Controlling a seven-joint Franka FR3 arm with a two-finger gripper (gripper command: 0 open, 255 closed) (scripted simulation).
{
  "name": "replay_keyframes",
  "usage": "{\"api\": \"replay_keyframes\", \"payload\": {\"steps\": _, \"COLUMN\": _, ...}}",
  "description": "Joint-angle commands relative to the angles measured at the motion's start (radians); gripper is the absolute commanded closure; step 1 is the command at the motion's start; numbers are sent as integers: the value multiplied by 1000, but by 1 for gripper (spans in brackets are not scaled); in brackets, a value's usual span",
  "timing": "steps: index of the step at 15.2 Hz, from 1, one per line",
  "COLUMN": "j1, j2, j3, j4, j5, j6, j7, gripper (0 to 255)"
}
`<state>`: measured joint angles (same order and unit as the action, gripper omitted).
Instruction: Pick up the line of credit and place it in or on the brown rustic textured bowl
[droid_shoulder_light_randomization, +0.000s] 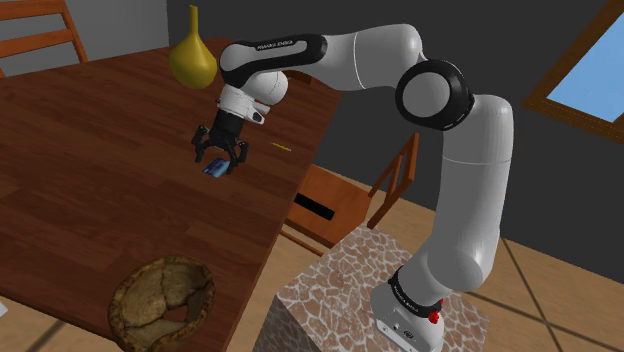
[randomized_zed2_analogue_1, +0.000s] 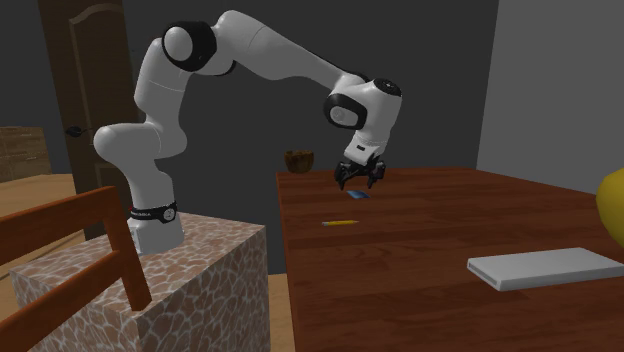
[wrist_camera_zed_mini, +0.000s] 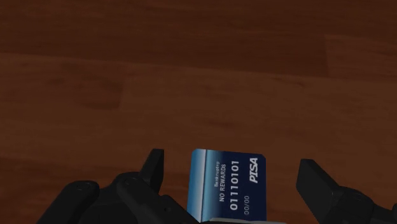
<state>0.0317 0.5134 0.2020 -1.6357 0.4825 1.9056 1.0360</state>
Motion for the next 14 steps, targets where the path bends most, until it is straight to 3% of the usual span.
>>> {"api": "replay_keyframes", "payload": {"steps": 1, "j1": 1, "j2": 1, "j3": 0, "j4": -1, "j5": 0, "j6": 2, "j7": 0, "gripper": 0}}
{"api": "replay_keyframes", "payload": {"steps": 5, "j1": 1, "j2": 0, "j3": 0, "j4": -1, "j5": 0, "j6": 2, "j7": 0, "gripper": 0}}
{"api": "replay_keyframes", "payload": {"steps": 6, "j1": 1, "j2": 0, "j3": 0, "j4": -1, "j5": 0, "j6": 2, "j7": 0, "gripper": 255}}
{"api": "replay_keyframes", "payload": {"steps": 14, "j1": 1, "j2": 0, "j3": 0, "j4": -1, "j5": 0, "j6": 2, "j7": 0, "gripper": 255}}
